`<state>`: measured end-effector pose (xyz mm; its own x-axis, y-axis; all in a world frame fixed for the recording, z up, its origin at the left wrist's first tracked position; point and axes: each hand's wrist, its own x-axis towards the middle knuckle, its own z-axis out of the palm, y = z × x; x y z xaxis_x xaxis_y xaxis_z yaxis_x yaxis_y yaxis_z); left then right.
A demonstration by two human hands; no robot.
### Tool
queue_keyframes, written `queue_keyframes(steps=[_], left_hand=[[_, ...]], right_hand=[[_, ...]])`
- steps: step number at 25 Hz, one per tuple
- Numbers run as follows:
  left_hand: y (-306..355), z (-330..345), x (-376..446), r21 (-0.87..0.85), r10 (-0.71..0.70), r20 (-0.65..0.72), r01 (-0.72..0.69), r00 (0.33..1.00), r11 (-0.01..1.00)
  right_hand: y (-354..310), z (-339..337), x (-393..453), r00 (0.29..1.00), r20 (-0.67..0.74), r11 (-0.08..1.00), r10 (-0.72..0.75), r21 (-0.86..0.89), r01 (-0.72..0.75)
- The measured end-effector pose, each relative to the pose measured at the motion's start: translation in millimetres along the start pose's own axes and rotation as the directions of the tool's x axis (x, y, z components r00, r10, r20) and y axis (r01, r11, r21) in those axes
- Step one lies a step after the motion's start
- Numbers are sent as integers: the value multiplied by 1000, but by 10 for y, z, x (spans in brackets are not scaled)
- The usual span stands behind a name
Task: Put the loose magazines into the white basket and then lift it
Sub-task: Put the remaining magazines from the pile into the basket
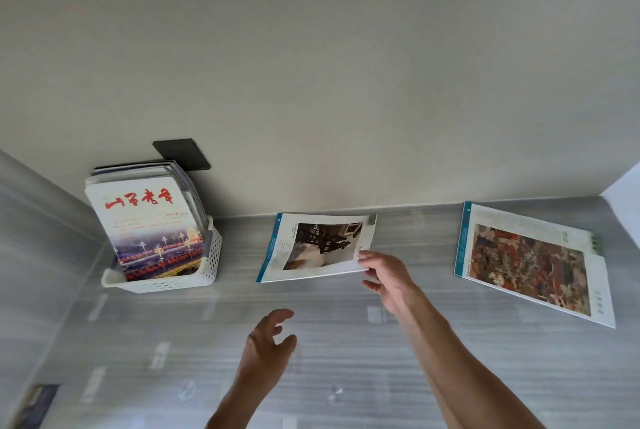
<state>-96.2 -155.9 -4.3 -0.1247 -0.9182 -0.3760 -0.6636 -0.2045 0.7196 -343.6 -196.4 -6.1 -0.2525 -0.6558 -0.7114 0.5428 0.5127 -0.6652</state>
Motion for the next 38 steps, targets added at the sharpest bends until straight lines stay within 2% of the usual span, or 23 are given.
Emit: queue_keyframes(steps=[1,3,6,7,9,10,12,13,15,16,17,19,21,23,24,26,28,30,32,35,38], left_hand=[[52,-54,3,100,75,-46,-70,996,992],[192,-155,61,283,205,-151,-157,967,946],[359,-424,188,385,252,-333,-112,909,916],[355,-517,214,363,286,-362,-149,887,920],[279,-669,202,185,329,-406,-276,852,943],[242,-730,181,75,299,-435,-297,850,952],[174,-858,165,31,289,-455,-309,842,950],[159,-924,157,69,326,-396,-326,858,943],[152,-1028,149,98,340,-151,-328,928,939],[136,-1062,154,101,345,-95,-336,934,936],[109,-1101,172,106,352,-130,-340,927,935],[26,-1200,205,117,338,-332,-317,881,941],[-51,-1429,207,-92,272,-383,-329,883,940],[-195,-1747,272,-421,232,-303,-348,925,838],[-258,-1938,293,-534,231,-252,-335,940,776],[-395,-2356,366,-657,232,-153,-274,961,702],[-438,-2756,484,-684,149,-134,-200,980,702],[-441,-3181,692,-616,49,-257,-203,965,761],[-404,-3570,924,-458,65,-418,-272,906,846],[-379,-3950,1266,-308,95,-513,-286,853,907],[-483,-4026,1508,-335,12,-548,-233,836,913]], right_hand=[[-44,138,-118,998,33,994,-54,-96,57],[-110,388,-407,978,180,981,-104,-143,131],[-147,694,-822,913,388,968,-128,-152,201],[-145,766,-924,887,440,961,-139,-158,228],[-179,889,-1084,852,503,952,-145,-163,258],[-198,927,-1126,846,513,950,-143,-168,263],[-210,1004,-1170,858,499,941,-123,-216,261],[-183,1063,-1199,866,488,933,-108,-250,257],[-88,1229,-1263,872,481,921,-94,-291,260],[-34,1313,-1287,868,488,918,-95,-293,266],[6,1388,-1312,858,506,919,-91,-289,268],[45,1523,-1311,825,559,923,-88,-265,278],[41,1639,-1251,860,483,901,-164,-282,330],[30,1737,-1139,932,243,854,-268,-388,347],[33,1787,-1084,946,166,853,-279,-410,324],[62,1979,-972,949,178,861,-260,-402,312],[75,2271,-889,924,256,827,-285,-421,372],[91,2720,-857,886,267,789,-379,-406,460],[91,3184,-839,867,236,777,-439,-386,498],[97,3720,-725,873,186,769,-451,-415,486],[193,3965,-570,891,135,738,-433,-515,436]])
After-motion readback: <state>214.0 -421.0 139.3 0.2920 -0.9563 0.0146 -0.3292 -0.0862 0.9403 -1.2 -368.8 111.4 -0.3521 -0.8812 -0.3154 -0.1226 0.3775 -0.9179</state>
